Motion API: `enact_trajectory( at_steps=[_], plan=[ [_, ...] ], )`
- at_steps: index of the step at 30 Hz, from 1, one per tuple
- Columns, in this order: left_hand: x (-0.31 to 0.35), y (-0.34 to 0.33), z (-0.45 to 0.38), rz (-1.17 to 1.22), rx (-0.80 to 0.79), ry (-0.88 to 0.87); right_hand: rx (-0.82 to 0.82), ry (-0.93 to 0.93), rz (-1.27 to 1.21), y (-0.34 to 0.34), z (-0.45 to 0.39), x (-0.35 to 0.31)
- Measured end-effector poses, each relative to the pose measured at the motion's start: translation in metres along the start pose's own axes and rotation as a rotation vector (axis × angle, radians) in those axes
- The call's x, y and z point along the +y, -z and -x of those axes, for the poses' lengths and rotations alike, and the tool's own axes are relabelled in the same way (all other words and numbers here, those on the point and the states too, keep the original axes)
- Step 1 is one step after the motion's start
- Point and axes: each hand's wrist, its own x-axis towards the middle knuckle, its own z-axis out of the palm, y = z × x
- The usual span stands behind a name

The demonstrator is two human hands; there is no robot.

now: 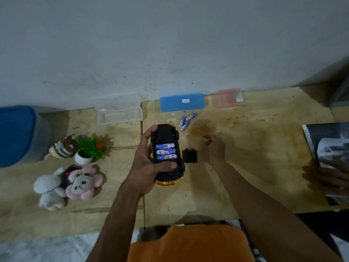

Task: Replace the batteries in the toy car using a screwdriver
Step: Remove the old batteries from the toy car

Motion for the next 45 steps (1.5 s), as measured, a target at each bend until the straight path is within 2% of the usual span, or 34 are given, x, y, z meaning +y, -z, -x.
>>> enact_trajectory(
  at_steps=[4,11,14,19,24,31,39,45],
  plan=[
    [0.001,-0.004,0.004,0.013,0.003,-0.002,0.019,0.026,0.029,-0.006,0.004,0.003],
    [0.007,-0.013,0.008,-0.011,0.007,-0.022,-0.096,-0.011,0.017,0.013,0.007,-0.015],
    [0.011,-0.017,0.011,-0.01,-0.003,-0.047,-0.022,0.106,-0.037,0.037,0.034,-0.047],
    [0.017,-0.029,0.019,-0.028,0.012,-0.127,-0.045,0.371,-0.367,0.085,0.116,-0.104],
    [0.02,-0.035,0.033,-0.06,0.009,-0.201,-0.094,0.538,-0.206,0.083,0.164,-0.109],
    [0.037,-0.024,0.053,-0.111,-0.025,-0.288,-0.064,0.499,-0.222,0.072,0.2,-0.124],
    [0.041,-0.016,0.078,-0.127,-0.026,-0.377,-0.142,0.173,-0.633,0.052,0.238,-0.138],
    [0.036,0.001,0.09,-0.138,-0.032,-0.364,-0.05,0.173,-0.696,0.034,0.259,-0.134]
  ],
)
